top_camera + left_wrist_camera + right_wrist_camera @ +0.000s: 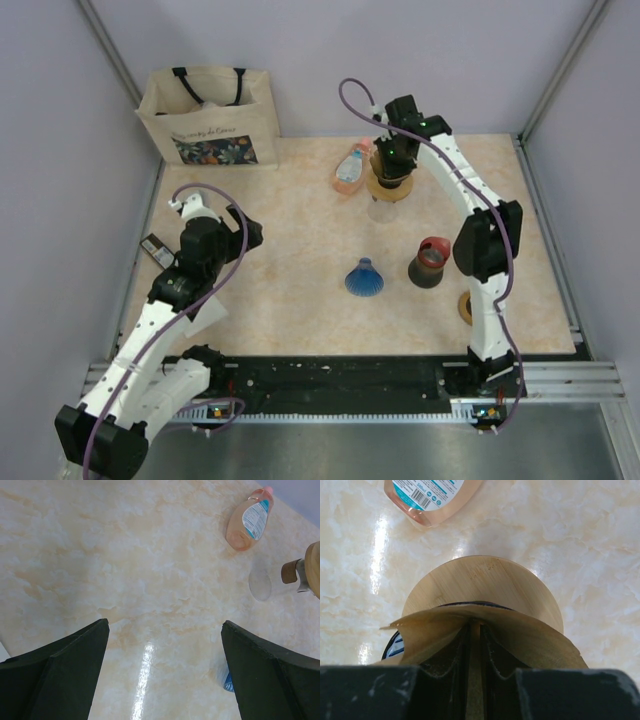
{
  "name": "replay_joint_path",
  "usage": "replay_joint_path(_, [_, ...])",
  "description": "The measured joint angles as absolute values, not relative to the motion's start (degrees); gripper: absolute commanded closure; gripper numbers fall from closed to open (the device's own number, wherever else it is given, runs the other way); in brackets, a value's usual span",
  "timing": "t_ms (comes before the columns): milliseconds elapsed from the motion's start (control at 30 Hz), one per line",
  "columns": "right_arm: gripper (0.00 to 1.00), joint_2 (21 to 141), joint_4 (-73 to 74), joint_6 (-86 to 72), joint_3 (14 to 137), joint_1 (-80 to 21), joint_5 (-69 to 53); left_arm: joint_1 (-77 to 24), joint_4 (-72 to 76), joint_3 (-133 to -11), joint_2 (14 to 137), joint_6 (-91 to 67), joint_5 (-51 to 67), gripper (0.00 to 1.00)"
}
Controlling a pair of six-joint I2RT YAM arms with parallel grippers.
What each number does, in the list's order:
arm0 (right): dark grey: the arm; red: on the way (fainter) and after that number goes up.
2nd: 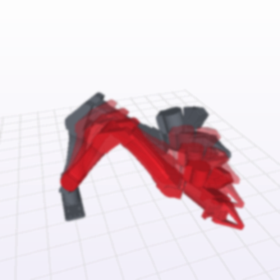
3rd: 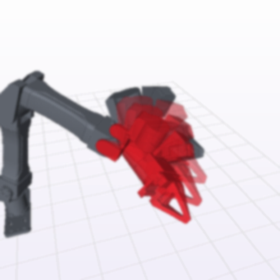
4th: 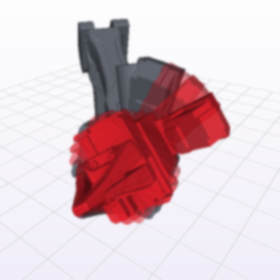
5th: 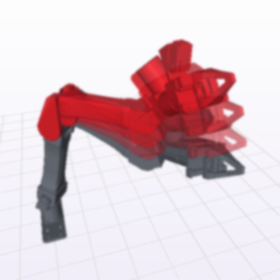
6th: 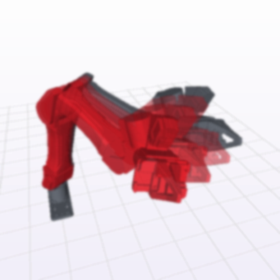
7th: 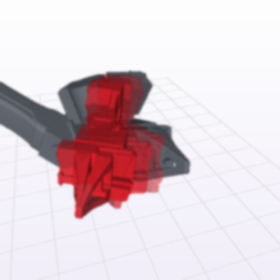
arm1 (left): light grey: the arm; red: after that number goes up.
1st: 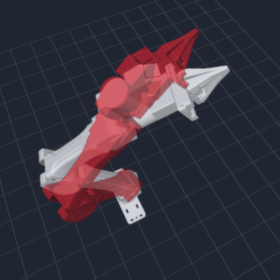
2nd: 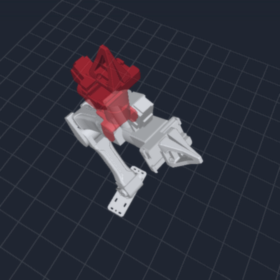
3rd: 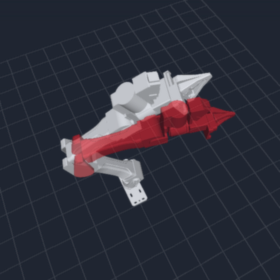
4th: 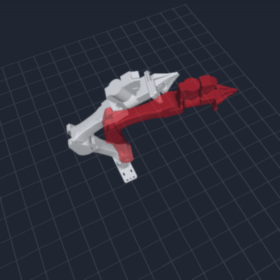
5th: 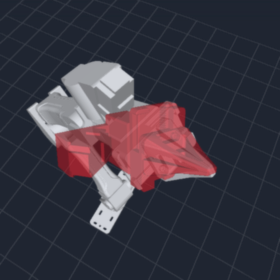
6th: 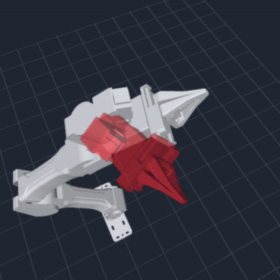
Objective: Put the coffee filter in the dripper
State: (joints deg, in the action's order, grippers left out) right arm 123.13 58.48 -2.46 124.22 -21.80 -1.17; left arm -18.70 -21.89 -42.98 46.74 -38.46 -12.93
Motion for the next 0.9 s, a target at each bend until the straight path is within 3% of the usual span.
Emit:
replay_joint_path(400, [0.85, 124.4, 59.1, -1.6, 125.1, -22.0, -1.1, -18.4, -24.1, -43.0, 45.2, -37.9, -13.7, 0.01])
replay_joint_path(633, [0.73, 124.4, 59.5, -1.5, 125.4, -22.0, -0.9, -18.2, -24.2, -43.0, 45.0, -37.8, -14.2, 0.01])
replay_joint_path(833, [0.71, 124.6, 60.1, -1.5, 126.1, -22.0, -0.8, -18.1, -24.3, -43.0, 45.0, -37.8, -14.2, 0.01])
replay_joint_path(900, [0.76, 124.6, 60.2, -1.5, 126.3, -22.0, -0.8, -18.1, -24.3, -43.0, 45.0, -37.8, -14.3, 0.01])
